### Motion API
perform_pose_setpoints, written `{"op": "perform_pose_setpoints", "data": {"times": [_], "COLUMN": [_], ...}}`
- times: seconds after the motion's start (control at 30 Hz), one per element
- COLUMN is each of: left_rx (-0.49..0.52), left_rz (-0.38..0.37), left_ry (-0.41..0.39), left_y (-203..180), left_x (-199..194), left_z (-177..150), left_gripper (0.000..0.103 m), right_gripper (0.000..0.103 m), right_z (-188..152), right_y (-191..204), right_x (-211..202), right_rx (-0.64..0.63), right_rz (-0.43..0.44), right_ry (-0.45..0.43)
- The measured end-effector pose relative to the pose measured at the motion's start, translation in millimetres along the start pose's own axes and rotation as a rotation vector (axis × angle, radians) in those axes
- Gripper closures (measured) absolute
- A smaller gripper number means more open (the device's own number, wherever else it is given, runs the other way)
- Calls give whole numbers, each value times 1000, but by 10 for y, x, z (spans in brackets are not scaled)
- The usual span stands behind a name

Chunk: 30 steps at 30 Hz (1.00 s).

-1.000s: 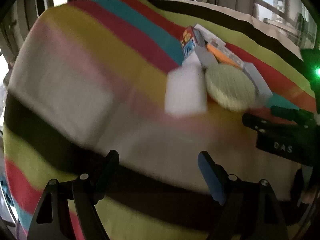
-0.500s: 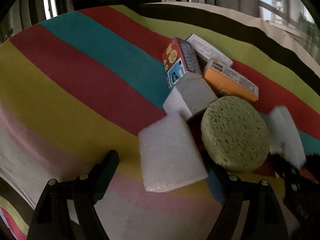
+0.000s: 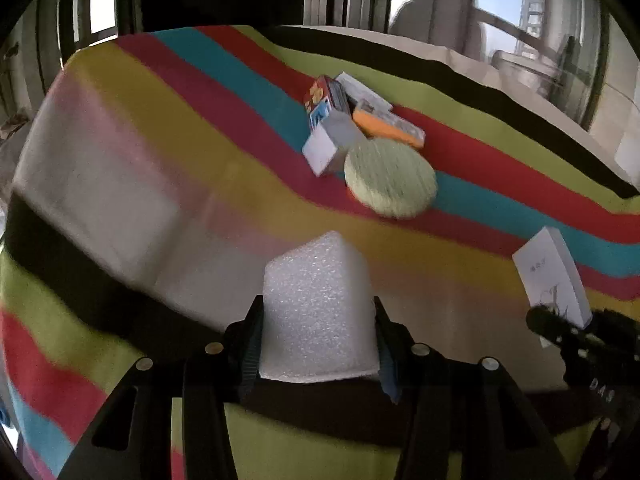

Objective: Organize objects
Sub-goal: 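Grasp the long white box with the right tool while the left grasps the white foam block, then carry the long white box and foam block over the bin with both tools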

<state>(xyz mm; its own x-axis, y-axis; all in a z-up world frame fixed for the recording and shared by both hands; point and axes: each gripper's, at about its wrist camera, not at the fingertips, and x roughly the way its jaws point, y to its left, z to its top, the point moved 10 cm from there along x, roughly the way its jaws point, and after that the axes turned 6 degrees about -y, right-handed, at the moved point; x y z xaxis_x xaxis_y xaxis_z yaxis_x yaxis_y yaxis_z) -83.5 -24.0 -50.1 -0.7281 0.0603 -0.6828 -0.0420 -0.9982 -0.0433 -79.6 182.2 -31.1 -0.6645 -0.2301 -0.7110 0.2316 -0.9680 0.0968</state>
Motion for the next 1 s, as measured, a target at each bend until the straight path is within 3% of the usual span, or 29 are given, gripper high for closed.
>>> {"op": "perform_pose_setpoints", "data": {"times": [0.17, 0.27, 0.63, 1.0], "left_rx": [-6, -13, -23, -22], "left_rz": [-9, -9, -5, -5], "left_ry": [15, 14, 47, 34], "left_y": [45, 55, 162, 238], "left_x": [-458, -540, -1049, -1444], "left_z": [-402, -421, -986, -1238], "left_gripper": [54, 53, 53, 53], "right_gripper": [63, 63, 63, 63], "right_z": [-312, -392, -871, -1140], "right_y": [73, 152, 493, 756], "right_x": [-270, -373, -808, -1140], "right_rx": [-18, -41, -150, -219], "right_rz": [-14, -21, -21, -6], "right_ry": [0, 0, 15, 5]}}
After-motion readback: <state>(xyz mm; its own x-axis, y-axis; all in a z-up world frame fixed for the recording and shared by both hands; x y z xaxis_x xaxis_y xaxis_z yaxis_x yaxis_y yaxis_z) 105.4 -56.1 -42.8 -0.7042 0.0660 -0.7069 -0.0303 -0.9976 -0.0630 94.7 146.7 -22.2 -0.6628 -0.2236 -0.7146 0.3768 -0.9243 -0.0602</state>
